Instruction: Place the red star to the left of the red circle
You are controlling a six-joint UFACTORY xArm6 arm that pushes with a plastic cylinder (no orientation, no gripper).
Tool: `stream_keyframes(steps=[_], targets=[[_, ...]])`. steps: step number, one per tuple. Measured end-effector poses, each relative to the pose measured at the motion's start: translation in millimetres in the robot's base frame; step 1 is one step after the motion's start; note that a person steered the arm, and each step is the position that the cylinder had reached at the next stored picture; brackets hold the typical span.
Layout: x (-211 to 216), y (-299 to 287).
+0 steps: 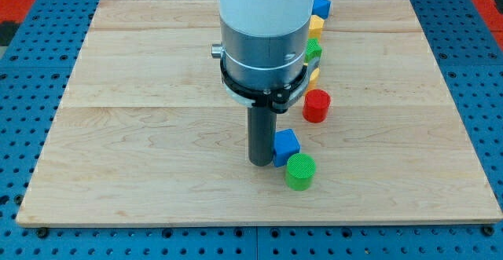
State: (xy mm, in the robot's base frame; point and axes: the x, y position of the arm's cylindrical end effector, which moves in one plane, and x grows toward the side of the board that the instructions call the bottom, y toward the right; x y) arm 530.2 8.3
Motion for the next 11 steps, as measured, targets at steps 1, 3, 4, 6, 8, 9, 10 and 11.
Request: stream_keyframes(steps=[1, 3, 4, 6, 8, 9, 10, 11], targets=[[-2.4, 17.0], [-4.3, 46.9], [-16.4, 53.0], [-30.2, -70.1], [-96.7, -111.0], [-130.2, -118.1], [-169.8, -104.0], [-194.6, -92.1]])
